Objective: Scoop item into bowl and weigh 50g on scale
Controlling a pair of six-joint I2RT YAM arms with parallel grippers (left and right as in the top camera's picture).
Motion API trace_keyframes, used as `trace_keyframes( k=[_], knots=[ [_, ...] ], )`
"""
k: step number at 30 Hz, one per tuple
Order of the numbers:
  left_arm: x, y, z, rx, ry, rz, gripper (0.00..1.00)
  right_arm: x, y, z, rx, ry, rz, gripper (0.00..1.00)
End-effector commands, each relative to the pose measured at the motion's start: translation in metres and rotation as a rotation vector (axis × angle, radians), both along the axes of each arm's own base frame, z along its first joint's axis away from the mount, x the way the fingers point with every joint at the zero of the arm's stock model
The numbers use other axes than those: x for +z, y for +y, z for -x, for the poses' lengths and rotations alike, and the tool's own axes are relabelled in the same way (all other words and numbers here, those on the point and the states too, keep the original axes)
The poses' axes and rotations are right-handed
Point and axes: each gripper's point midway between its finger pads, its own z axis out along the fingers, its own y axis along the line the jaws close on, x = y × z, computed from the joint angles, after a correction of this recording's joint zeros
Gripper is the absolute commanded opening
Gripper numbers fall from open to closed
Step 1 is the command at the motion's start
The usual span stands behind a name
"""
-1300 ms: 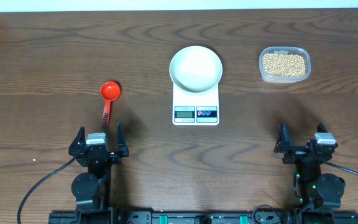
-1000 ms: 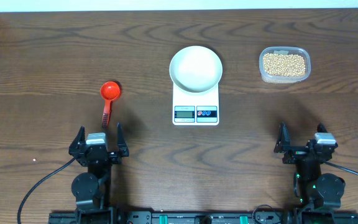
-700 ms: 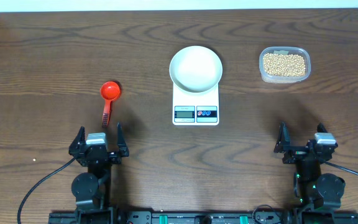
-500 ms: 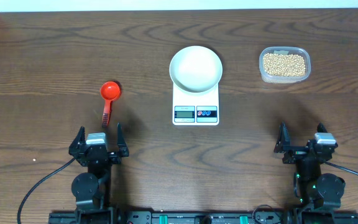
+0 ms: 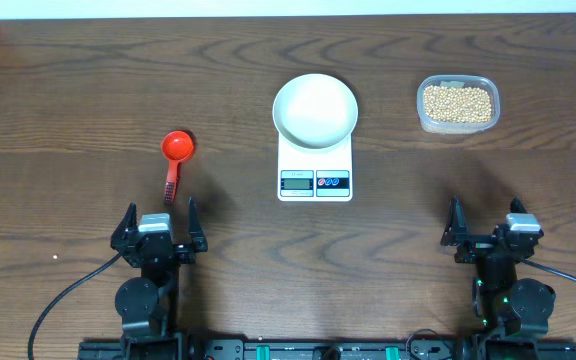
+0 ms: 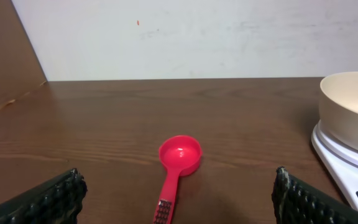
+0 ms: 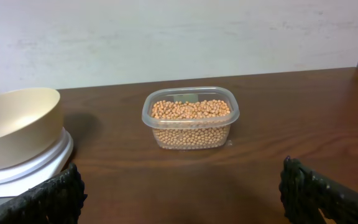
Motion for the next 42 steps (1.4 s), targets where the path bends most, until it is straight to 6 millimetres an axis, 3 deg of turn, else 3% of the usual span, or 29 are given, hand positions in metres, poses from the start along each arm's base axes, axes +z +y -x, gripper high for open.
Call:
trace_keyframes(
  k=[1,21,25,30,36,42],
  knots=[
    [-0.015,-0.001,0.001,-0.003,0.048,0.013,0.98,-0.001,0.0,0.0,-0.002,-0.001,0.009,0.99],
    [-0.015,-0.001,0.001,-0.004,0.048,0.002,0.98,-0.001,0.0,0.0,-0.002,-0.001,0.009,0.99],
    [-0.014,-0.001,0.001,0.006,0.04,0.075,0.98,-0.001,0.0,0.0,-0.002,-0.001,0.009,1.0],
    [0.001,-0.001,0.0,0.013,-0.022,0.172,0.98,-0.001,0.0,0.0,-0.002,-0.001,0.009,0.99],
    [0.028,-0.005,-0.001,-0.011,-0.023,0.173,0.98,-0.001,0.0,0.0,-0.002,-0.001,0.009,0.99],
    [0.059,-0.009,-0.02,-0.035,0.067,0.171,0.97,-0.001,0.0,0.0,-0.002,-0.001,0.009,0.99]
  ],
)
